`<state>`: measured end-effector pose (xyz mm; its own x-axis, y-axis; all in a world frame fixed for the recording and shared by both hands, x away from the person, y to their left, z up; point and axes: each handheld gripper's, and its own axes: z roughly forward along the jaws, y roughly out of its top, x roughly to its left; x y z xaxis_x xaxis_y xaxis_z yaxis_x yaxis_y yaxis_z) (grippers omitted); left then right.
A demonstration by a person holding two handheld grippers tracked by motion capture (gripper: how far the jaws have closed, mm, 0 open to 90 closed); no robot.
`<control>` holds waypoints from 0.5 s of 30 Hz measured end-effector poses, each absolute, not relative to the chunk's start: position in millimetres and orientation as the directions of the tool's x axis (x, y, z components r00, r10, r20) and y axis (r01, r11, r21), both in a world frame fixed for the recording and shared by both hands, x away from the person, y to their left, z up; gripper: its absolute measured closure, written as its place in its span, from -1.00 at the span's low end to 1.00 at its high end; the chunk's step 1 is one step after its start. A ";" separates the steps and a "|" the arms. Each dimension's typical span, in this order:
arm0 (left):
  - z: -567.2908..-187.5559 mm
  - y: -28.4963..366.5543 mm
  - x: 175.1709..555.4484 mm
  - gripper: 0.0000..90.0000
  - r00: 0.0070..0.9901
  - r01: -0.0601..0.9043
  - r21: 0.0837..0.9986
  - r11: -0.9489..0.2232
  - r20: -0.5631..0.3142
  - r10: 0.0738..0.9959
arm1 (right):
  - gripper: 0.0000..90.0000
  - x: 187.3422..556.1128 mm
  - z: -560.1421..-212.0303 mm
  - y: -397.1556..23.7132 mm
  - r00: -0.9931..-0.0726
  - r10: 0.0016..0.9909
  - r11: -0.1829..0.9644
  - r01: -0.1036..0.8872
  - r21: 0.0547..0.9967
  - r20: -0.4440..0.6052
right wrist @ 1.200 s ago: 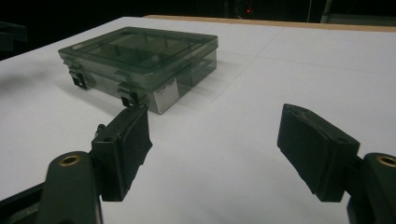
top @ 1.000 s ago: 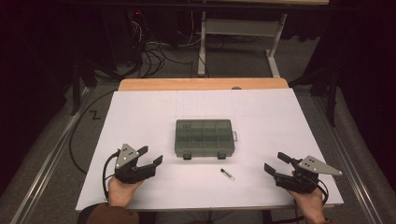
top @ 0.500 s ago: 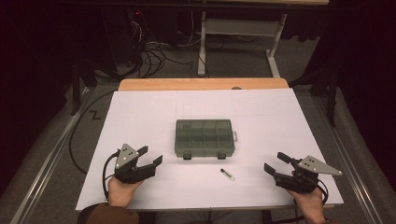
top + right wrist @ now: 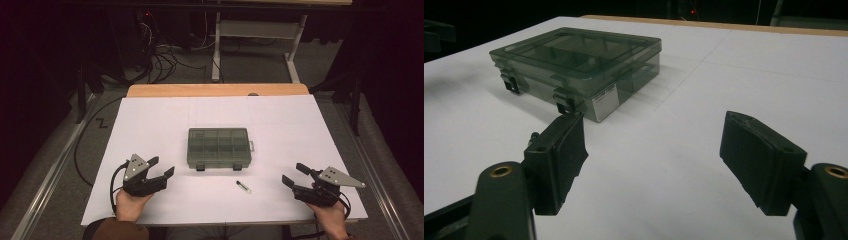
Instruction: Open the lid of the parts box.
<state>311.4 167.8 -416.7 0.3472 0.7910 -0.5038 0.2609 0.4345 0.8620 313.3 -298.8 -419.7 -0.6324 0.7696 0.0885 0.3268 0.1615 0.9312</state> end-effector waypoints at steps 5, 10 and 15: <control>-416.8 167.0 311.7 -0.27 0.347 0.260 0.862 0.435 -0.504 0.791 | -0.36 313.8 -419.7 -300.5 -0.625 0.774 0.140 0.326 0.935 0.101; -416.9 166.8 312.0 -0.27 0.348 0.260 0.862 0.436 -0.505 0.790 | -0.36 314.9 -420.2 -300.2 -0.629 0.770 0.137 0.327 0.935 0.107; -416.9 166.1 312.5 -0.26 0.349 0.261 0.862 0.434 -0.504 0.790 | -0.35 316.1 -420.6 -296.4 -0.635 0.766 0.147 0.324 0.934 0.100</control>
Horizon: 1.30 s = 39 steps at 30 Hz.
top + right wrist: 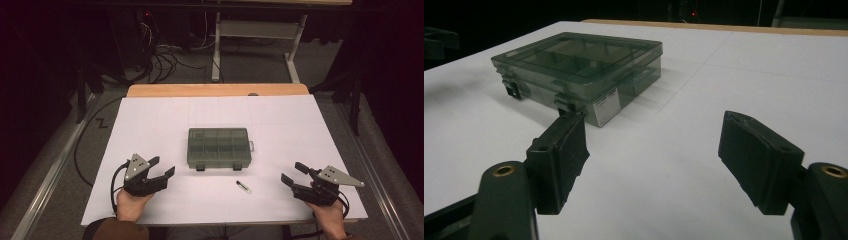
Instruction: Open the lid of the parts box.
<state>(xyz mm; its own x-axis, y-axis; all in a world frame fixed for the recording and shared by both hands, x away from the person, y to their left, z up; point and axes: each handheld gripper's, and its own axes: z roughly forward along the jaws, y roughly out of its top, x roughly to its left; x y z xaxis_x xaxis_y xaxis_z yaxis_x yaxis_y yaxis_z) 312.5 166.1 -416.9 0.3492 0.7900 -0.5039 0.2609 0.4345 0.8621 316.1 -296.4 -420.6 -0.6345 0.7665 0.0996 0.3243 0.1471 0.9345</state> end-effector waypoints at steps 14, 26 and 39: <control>-416.5 160.8 316.5 -0.25 0.359 0.264 0.864 0.428 -0.500 0.788 | -0.32 320.8 -419.7 -293.1 -0.634 0.767 0.142 0.318 0.937 0.098; -414.8 158.7 321.5 -0.23 0.363 0.264 0.858 0.440 -0.511 0.779 | -0.29 326.6 -420.3 -289.1 -0.638 0.763 0.141 0.321 0.937 0.104; -413.4 153.0 327.3 -0.22 0.370 0.272 0.855 0.442 -0.517 0.772 | -0.26 332.9 -419.8 -280.6 -0.647 0.756 0.151 0.316 0.937 0.097</control>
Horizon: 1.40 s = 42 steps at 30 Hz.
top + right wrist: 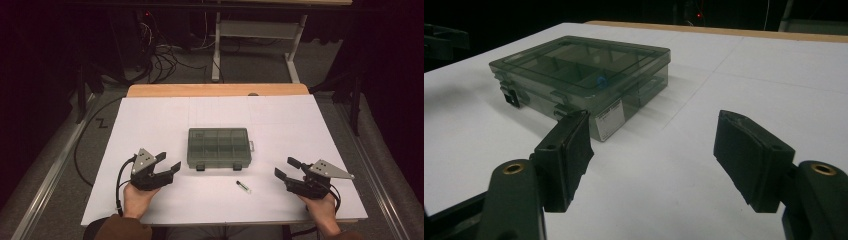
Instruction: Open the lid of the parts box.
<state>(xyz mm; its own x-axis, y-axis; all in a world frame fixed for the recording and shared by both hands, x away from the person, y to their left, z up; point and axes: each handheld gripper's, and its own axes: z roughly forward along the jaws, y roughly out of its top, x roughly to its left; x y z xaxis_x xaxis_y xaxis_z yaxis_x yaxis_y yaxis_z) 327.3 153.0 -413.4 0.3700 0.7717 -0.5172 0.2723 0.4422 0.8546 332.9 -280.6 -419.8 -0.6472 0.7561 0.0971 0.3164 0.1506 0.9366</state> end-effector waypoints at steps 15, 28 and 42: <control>-411.2 143.4 337.2 -0.21 0.382 0.289 0.847 0.446 -0.529 0.758 | -0.22 344.8 -419.3 -264.7 -0.669 0.739 0.183 0.316 0.931 0.082; -410.2 133.9 345.4 -0.20 0.397 0.304 0.850 0.430 -0.524 0.754 | -0.14 354.3 -418.3 -255.3 -0.673 0.733 0.186 0.333 0.925 0.095; -409.2 124.2 352.9 -0.19 0.406 0.320 0.845 0.429 -0.531 0.744 | -0.09 362.8 -417.3 -245.4 -0.678 0.727 0.193 0.358 0.914 0.112</control>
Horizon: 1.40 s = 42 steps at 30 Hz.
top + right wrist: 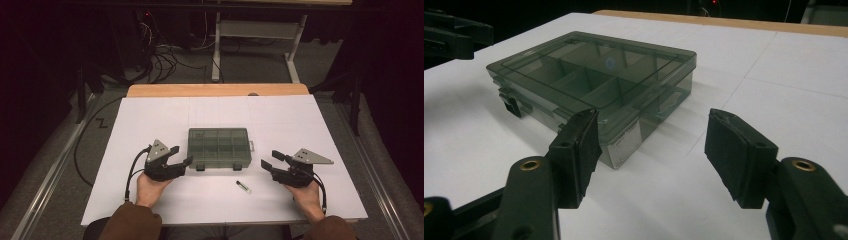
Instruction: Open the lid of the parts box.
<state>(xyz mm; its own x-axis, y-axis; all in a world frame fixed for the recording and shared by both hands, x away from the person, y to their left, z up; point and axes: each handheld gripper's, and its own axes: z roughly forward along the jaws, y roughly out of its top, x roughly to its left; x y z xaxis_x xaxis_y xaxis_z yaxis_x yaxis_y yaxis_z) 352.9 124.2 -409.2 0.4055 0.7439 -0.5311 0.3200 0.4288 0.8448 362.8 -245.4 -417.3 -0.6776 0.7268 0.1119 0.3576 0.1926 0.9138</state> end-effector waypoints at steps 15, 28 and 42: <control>-403.1 122.5 359.8 -0.02 0.365 0.405 0.823 0.398 -0.545 0.755 | 0.17 373.1 -409.7 -236.0 -0.688 0.708 0.279 0.482 0.830 0.162; -396.0 123.4 357.6 0.23 0.372 0.474 0.827 0.302 -0.499 0.783 | 0.45 380.2 -400.0 -231.4 -0.716 0.681 0.378 0.521 0.765 0.151; -394.2 120.7 362.0 0.57 0.334 0.572 0.798 0.189 -0.437 0.835 | 1.00 383.9 -394.6 -217.0 -0.768 0.635 0.519 0.506 0.689 0.086</control>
<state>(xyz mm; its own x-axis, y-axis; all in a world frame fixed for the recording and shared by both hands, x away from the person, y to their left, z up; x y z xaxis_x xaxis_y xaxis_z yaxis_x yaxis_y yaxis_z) 362.0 120.7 -394.2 0.3342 0.8348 -0.4374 0.5723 0.1890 0.7979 383.9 -217.0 -394.6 -0.7678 0.6349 0.0856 0.5059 0.5188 0.6892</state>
